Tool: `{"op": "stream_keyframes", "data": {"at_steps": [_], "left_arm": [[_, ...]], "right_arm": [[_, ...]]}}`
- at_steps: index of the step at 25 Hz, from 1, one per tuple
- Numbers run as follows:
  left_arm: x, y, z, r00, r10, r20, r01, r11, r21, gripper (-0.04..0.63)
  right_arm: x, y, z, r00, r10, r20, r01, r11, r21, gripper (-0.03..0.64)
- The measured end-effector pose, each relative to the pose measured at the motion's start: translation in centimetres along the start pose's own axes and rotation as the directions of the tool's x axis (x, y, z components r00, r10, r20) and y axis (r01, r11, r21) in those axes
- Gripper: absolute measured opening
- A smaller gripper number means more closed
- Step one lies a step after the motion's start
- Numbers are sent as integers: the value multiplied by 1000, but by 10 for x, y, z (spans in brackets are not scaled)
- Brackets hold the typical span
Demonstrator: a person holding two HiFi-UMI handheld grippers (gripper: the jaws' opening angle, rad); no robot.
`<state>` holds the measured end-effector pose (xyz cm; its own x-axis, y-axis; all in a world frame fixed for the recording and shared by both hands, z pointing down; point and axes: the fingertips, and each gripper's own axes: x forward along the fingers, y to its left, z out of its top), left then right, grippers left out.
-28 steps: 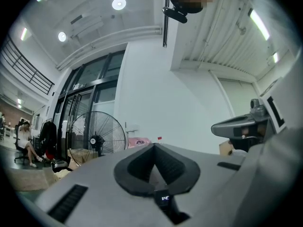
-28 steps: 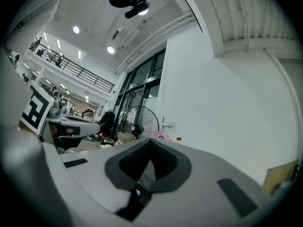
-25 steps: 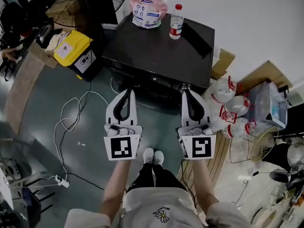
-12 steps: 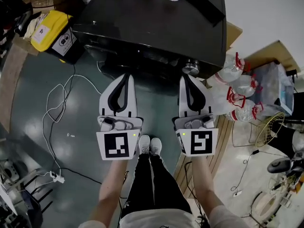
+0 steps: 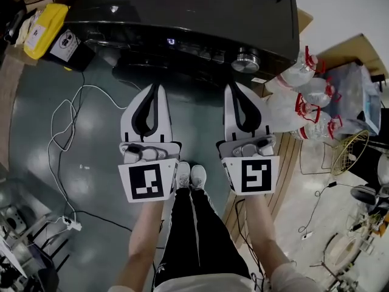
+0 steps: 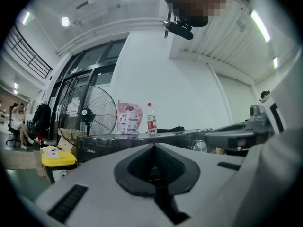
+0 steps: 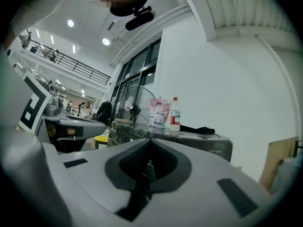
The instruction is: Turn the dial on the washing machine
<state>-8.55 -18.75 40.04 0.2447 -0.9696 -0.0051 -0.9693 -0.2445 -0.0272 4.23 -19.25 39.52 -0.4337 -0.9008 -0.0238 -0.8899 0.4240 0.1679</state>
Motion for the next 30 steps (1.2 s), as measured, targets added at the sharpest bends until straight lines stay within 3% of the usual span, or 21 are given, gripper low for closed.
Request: {"op": "stream_keyframes", "data": {"at_steps": [5,9,13,19,22,30], "left_arm": [[4,-8,-2,1000,-3,-4,3,1000,10,-2],[6,-8,0,1000,2,-3,-2,1000,6,-2],[8,-11,-1,1000,-9,-7,9,1000,16,-2],[15,-14,-9,1000,-19,-22,19,1000,10,-2],[17,-16,-12,999,-31,-26,32,999,18,-2],[25,-21,-18,998,-45,-32,46,999,18,-2]], "right_arm": [[3,-4,-5,1000,-6,-7,6,999,41,3],[5,-11,0,1000,-5,14,5,1000,-13,3],[7,-19,-7,999,-37,-29,37,999,-7,3],[9,-55,-37,976,-161,-146,133,974,-185,3],[12,-72,-50,959,-213,-185,174,962,-210,3],[18,-80,-58,952,-234,-198,183,951,-248,3]]}}
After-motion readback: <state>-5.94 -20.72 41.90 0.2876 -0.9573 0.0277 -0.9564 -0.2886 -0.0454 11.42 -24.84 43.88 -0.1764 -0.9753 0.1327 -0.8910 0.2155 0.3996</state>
